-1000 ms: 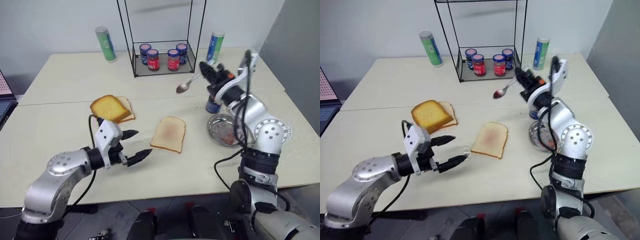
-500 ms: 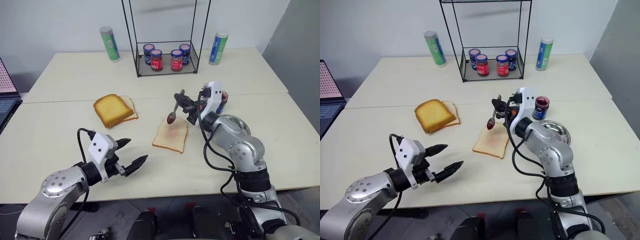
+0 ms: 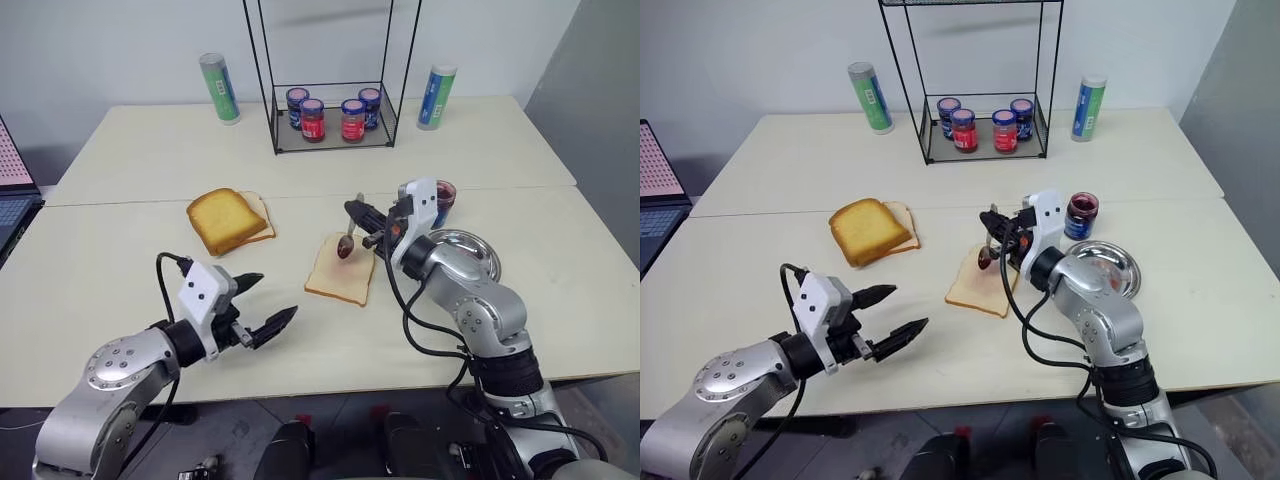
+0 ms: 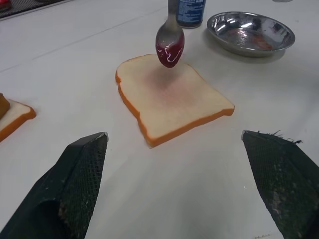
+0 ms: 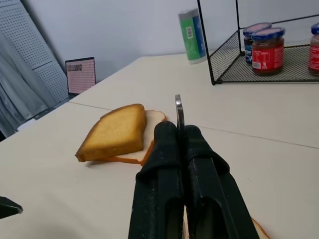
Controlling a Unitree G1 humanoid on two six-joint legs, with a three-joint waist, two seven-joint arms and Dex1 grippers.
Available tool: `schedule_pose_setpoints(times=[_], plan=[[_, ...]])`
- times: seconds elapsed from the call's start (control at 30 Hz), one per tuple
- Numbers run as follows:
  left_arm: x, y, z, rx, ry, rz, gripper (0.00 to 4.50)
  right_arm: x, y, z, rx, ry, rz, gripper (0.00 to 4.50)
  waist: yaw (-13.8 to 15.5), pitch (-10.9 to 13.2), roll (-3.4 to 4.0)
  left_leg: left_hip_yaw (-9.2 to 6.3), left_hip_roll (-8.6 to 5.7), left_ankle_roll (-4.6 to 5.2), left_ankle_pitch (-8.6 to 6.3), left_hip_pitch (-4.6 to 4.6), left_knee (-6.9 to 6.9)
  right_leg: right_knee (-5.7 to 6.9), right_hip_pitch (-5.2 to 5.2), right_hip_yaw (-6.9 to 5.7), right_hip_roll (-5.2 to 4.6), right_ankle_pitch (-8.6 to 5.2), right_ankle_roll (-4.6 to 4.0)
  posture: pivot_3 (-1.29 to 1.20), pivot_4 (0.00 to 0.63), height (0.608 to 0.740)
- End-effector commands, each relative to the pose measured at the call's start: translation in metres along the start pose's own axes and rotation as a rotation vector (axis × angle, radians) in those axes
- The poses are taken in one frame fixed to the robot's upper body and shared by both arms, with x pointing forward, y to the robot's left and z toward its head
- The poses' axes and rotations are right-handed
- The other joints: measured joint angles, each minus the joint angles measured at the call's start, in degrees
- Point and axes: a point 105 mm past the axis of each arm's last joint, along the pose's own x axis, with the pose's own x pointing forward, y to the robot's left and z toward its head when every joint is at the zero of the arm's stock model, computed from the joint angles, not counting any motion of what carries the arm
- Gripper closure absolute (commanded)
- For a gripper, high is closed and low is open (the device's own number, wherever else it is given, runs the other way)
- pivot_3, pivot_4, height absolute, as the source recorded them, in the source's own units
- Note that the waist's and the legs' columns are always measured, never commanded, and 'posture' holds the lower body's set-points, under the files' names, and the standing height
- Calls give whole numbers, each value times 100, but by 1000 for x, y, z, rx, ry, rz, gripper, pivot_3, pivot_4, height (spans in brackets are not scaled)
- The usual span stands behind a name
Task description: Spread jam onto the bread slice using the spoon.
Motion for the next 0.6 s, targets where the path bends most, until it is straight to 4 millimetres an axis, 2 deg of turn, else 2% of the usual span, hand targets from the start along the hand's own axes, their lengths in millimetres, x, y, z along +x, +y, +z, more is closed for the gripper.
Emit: schedule_pose_setpoints(times=[0.03,0.6], plan=[[1,-2,8,28,-26,-16,0,-3,15,13,-6,-56,60,4461,2,0,0,0,0,0,0,0,0,0,0,0,0,0,0,0,150,740],[1,-3,9,28,-24,-21,0,-5,23,21,-67,-59,115,4461,9,0,0,-1,0,0,0,0,0,0,0,0,0,0,0,0,150,740]])
